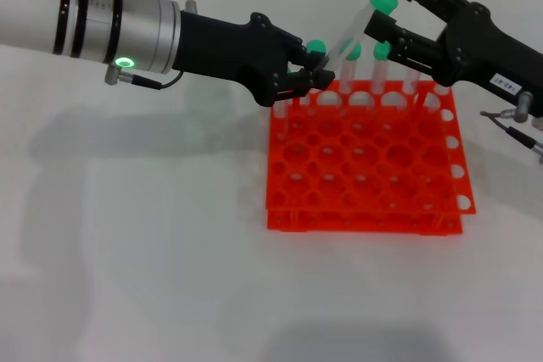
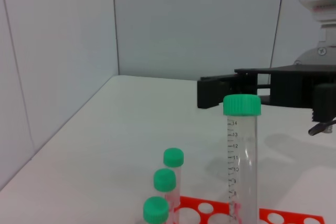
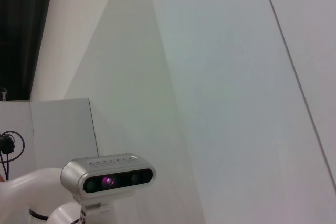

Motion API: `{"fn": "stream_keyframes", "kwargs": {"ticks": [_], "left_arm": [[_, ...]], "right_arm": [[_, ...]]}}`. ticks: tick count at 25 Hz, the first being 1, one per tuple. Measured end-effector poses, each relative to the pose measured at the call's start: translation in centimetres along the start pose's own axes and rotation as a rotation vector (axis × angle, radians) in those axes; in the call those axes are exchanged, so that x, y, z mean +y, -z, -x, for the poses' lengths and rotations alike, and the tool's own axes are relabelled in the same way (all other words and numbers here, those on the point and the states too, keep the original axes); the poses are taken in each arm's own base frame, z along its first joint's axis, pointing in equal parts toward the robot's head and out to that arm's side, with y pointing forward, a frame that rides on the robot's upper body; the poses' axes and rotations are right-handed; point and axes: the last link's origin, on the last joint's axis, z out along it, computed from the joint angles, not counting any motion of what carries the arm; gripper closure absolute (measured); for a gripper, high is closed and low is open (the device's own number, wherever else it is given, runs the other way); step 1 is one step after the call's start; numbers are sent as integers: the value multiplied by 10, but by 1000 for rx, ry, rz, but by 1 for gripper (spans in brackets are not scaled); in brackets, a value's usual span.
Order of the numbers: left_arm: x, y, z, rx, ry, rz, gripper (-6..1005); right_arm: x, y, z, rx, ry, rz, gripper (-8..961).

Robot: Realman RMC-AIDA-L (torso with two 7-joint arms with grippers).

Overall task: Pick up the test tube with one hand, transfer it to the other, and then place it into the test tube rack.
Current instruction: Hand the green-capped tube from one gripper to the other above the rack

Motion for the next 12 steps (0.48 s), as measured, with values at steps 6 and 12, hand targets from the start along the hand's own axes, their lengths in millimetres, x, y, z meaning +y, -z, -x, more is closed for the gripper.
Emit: {"fn": "stream_keyframes", "kwargs": {"ticks": [6,12], "left_arm": [[-1,-2,0,1,0,-10,807],[-1,-2,0,1,0,-11,808]], "right_arm": [[-1,-5,-1,6,7,-3,85],[-1,-6,-1,5,6,-2,85]]}}
